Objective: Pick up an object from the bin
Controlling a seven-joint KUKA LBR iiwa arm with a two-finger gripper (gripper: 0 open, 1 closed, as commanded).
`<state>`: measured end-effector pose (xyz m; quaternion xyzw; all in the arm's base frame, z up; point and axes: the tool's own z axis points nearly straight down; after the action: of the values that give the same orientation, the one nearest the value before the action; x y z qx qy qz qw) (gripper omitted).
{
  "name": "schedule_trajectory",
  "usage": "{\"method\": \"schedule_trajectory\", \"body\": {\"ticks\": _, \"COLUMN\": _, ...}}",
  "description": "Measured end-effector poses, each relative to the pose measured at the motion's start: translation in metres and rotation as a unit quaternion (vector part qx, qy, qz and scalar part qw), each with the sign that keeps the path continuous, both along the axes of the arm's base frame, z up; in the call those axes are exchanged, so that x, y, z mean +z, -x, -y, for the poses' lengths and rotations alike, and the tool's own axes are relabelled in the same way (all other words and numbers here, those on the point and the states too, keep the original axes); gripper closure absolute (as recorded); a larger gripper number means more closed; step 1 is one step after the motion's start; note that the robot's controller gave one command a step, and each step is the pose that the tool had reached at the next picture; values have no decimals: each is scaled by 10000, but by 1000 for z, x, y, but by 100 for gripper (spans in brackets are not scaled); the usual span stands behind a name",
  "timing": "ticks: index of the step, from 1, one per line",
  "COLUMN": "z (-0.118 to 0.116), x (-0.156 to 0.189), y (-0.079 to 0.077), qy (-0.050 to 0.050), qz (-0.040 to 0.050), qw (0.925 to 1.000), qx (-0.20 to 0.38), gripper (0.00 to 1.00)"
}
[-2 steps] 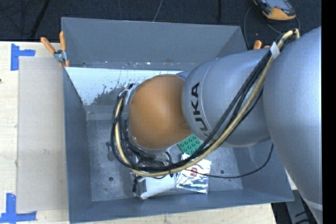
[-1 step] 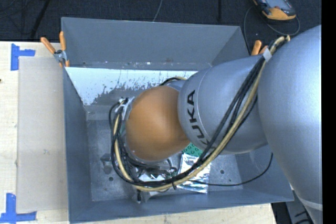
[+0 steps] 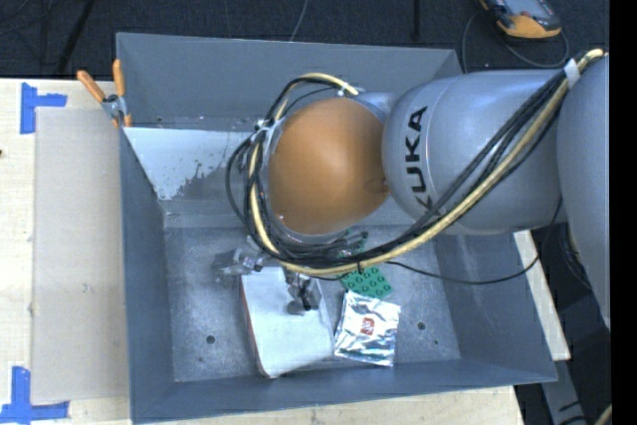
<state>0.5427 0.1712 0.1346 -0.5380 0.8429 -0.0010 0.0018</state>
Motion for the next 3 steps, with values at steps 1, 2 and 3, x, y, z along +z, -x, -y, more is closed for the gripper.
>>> {"method": "schedule_trajectory", "body": {"ticks": 1, "z": -10, "x": -62, "y": -26, "qy": 28, "qz": -47, "qw": 9169, "qx": 3990, "gripper": 0}}
{"method": "schedule_trajectory", "body": {"ticks": 2, "z": -10, "x": -61, "y": -26, "qy": 23, "qz": -55, "qw": 9186, "qx": 3952, "gripper": 0}}
{"method": "schedule_trajectory", "body": {"ticks": 3, "z": -16, "x": -57, "y": -27, "qy": -22, "qz": 7, "qw": 9184, "qx": 3957, "gripper": 100}}
